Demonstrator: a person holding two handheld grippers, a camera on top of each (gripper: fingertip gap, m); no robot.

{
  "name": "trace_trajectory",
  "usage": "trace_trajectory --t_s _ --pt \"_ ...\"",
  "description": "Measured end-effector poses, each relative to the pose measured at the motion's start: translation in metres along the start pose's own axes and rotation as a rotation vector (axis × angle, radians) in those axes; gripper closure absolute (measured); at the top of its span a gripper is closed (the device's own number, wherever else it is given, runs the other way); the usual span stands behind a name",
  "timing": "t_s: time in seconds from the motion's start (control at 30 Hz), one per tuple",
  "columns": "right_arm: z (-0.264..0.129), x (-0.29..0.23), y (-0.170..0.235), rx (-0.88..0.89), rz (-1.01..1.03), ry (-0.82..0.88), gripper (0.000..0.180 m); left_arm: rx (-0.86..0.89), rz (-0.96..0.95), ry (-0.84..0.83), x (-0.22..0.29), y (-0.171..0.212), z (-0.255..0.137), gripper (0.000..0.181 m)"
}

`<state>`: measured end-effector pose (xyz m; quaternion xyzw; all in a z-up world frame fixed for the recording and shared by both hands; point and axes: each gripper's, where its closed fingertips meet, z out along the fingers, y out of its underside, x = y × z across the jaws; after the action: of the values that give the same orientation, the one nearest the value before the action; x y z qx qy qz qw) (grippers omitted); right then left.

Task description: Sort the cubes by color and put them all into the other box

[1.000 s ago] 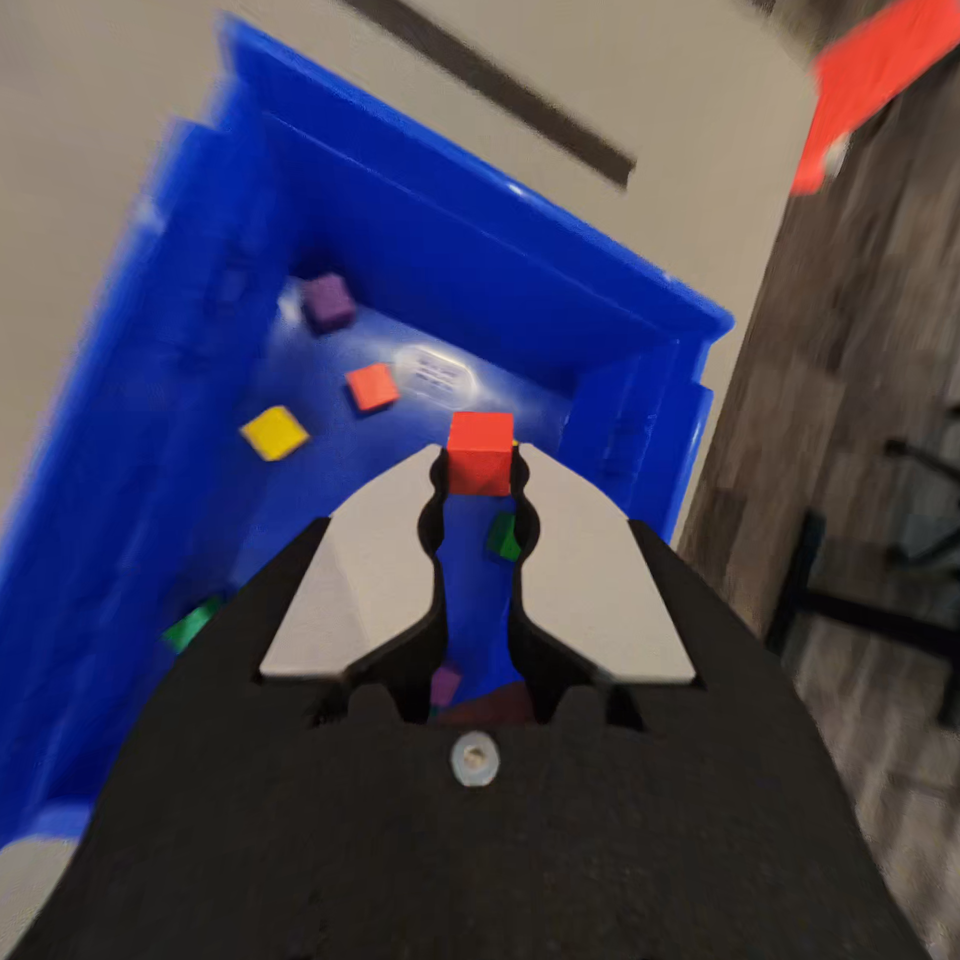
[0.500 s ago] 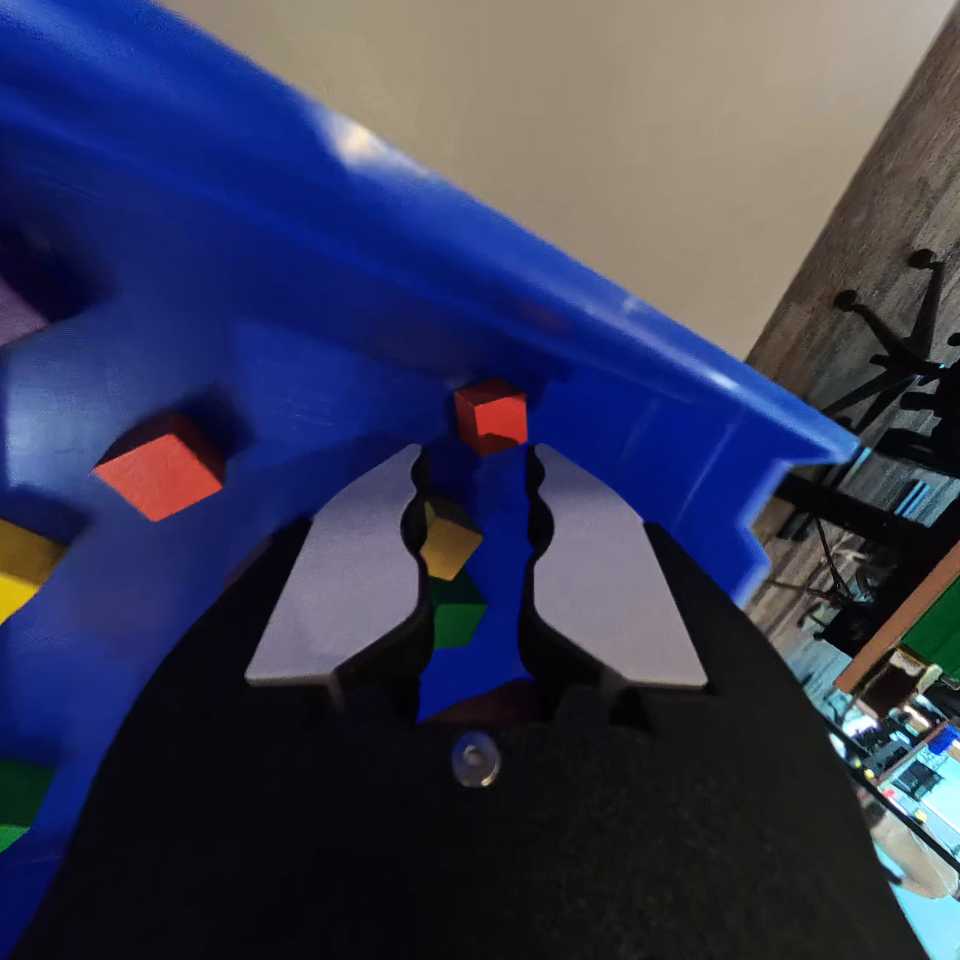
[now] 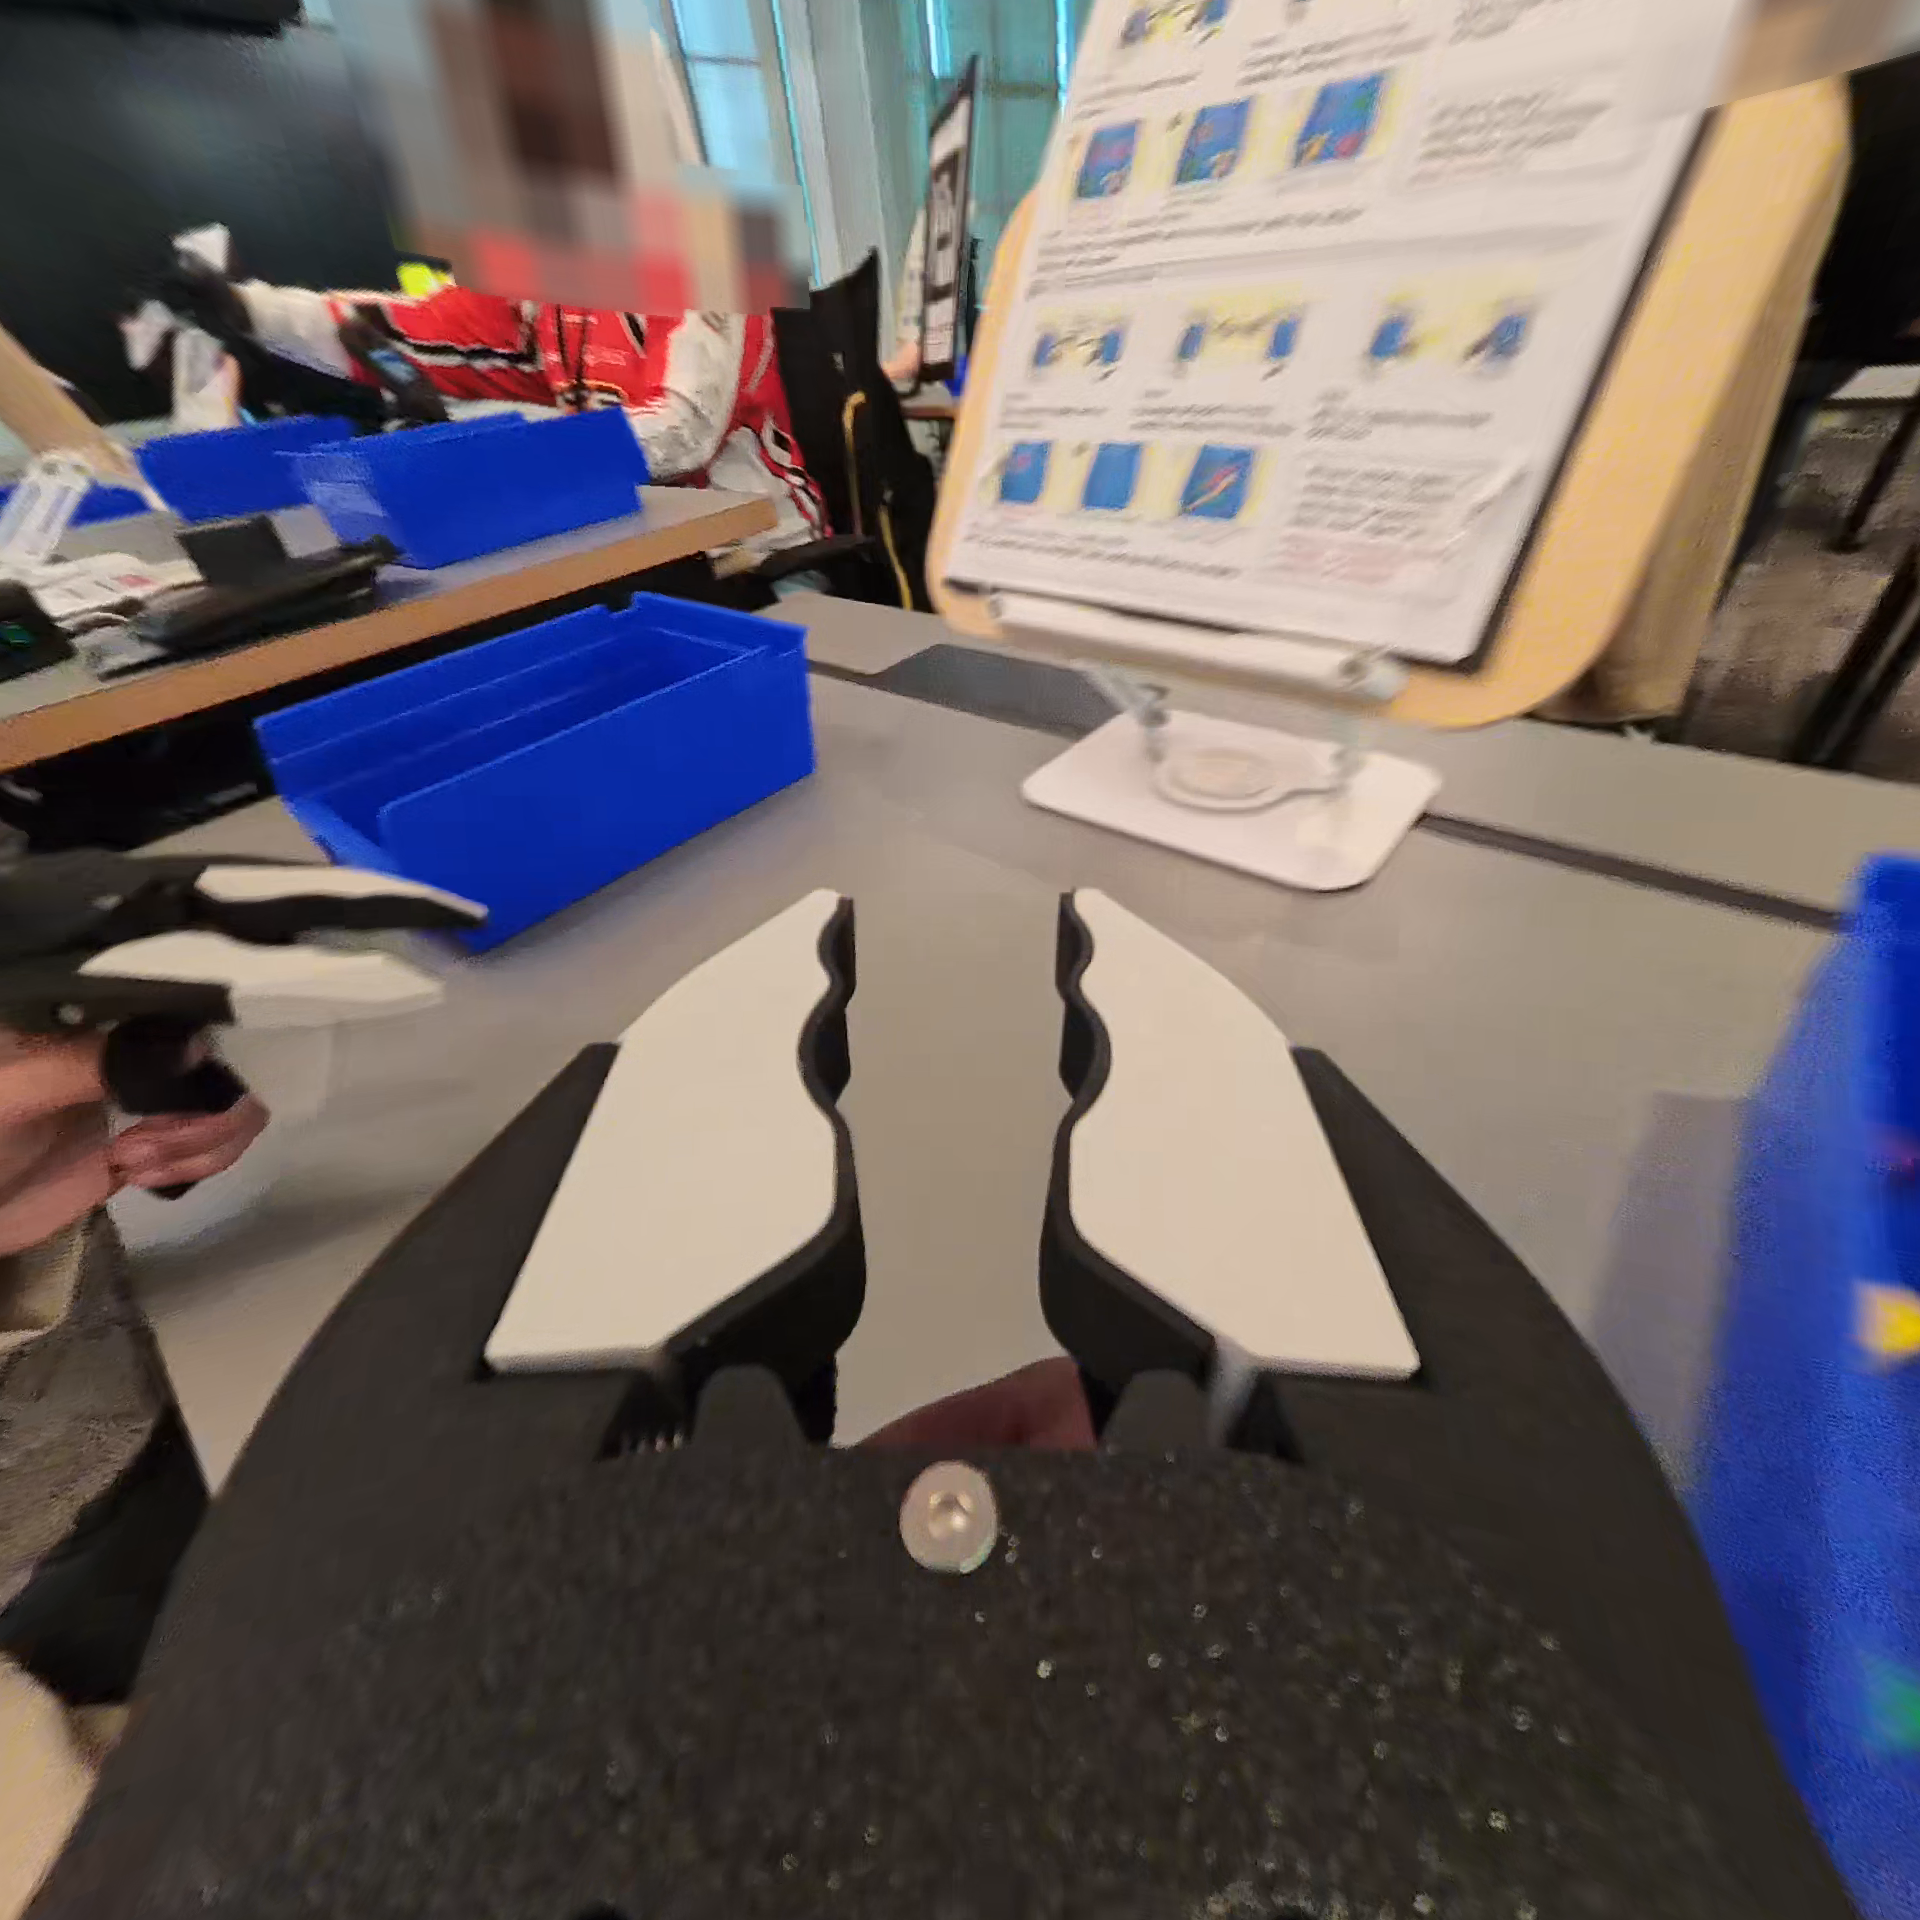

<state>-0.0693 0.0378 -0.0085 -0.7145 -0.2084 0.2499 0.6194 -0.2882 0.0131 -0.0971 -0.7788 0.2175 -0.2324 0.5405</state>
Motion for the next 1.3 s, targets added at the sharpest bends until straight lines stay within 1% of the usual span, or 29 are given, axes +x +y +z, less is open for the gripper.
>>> trace_trajectory --t_s 0.07,0.13,0.17,0.23,0.33,0.47,0.6,0.77,1.3 --pt "0.009 -0.025 0.032 0.042 0.021 0.012 0.144 0.03 -0.004 -0.027 -0.002 -0.005 -0.004 0.128" --pt "0.014 -0.048 0.061 0.017 -0.042 0.015 0.142 0.058 -0.003 -0.054 -0.004 -0.008 -0.009 0.128" --pt "0.013 -0.052 0.067 0.021 -0.082 0.05 0.141 0.066 0.003 -0.073 -0.005 -0.008 -0.011 0.128" --pt "0.011 -0.06 0.074 0.038 -0.092 0.08 0.146 0.075 0.019 -0.125 -0.012 -0.006 -0.013 0.129" --pt "0.009 -0.049 0.086 -0.005 -0.113 0.184 0.146 0.071 0.007 -0.203 -0.025 -0.002 -0.011 0.132" --pt "0.004 -0.037 0.091 -0.006 -0.085 0.244 0.147 0.073 -0.026 -0.231 -0.033 0.003 -0.005 0.132" --pt "0.001 -0.033 0.088 0.005 -0.117 0.274 0.15 0.062 -0.005 -0.227 -0.031 0.007 -0.002 0.132" --pt "0.003 -0.036 0.09 0.006 -0.121 0.264 0.151 0.046 0.022 -0.224 -0.027 0.011 0.0 0.132" --pt "0.01 -0.04 0.093 -0.021 -0.14 0.239 0.151 0.016 0.005 -0.194 -0.024 0.018 -0.001 0.132"
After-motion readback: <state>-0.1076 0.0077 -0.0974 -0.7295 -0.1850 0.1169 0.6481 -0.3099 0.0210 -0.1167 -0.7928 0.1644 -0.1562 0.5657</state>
